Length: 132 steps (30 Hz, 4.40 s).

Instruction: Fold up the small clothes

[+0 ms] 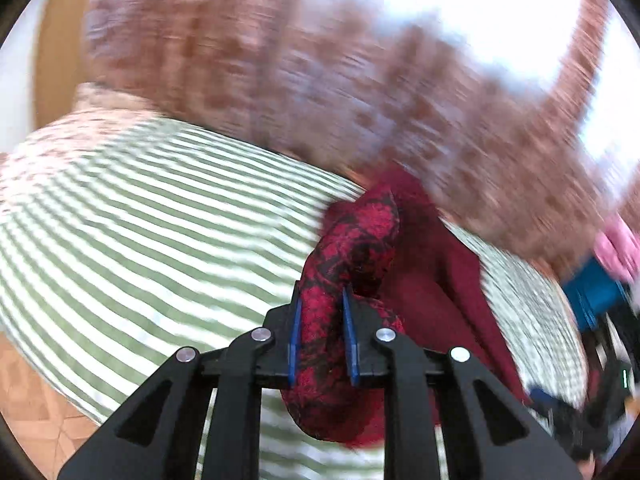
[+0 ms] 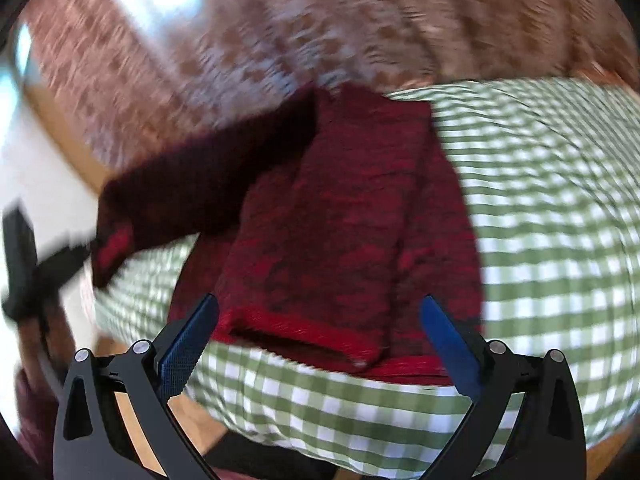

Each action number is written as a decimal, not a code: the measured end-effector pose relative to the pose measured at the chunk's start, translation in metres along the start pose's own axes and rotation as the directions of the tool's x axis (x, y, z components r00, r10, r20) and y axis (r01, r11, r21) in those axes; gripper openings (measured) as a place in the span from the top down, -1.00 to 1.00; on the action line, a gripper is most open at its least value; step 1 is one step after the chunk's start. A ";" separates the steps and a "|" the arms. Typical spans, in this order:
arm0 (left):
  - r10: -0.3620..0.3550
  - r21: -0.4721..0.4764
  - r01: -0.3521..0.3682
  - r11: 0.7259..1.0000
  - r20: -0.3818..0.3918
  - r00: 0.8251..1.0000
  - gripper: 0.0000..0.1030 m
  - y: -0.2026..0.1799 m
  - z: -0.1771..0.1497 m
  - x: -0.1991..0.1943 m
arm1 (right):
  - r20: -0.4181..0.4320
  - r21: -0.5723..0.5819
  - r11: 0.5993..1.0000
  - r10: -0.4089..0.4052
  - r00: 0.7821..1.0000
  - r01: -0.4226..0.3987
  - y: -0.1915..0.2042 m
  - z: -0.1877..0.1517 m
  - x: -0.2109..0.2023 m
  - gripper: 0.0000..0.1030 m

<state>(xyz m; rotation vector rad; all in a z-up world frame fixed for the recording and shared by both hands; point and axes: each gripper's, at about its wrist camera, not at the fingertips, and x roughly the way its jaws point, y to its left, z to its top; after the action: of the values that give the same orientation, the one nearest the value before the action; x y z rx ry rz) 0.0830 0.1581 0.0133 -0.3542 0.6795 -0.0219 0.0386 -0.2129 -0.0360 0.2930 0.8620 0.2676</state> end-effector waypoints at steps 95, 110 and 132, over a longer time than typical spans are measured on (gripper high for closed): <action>0.042 0.218 0.058 0.974 -0.429 0.902 0.65 0.005 -0.145 0.057 | -0.425 -0.092 0.996 -0.050 0.904 0.012 -0.059 -0.059 -0.021 0.78; -0.024 0.209 0.088 0.974 -0.292 0.956 0.09 -0.048 -0.101 0.054 | 0.049 0.532 0.846 -0.057 0.997 0.022 -0.228 0.062 -0.032 -0.48; -0.097 0.320 0.256 0.912 -0.438 0.894 -0.06 -0.160 -0.142 0.119 | -0.015 0.622 0.606 -0.624 0.781 0.496 -0.374 0.138 -0.051 0.74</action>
<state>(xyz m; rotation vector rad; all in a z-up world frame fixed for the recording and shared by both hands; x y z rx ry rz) 0.1033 -0.0526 -0.1092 -0.0398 1.0420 -0.4105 0.1553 -0.5968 -0.0491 0.6079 0.7702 -0.6564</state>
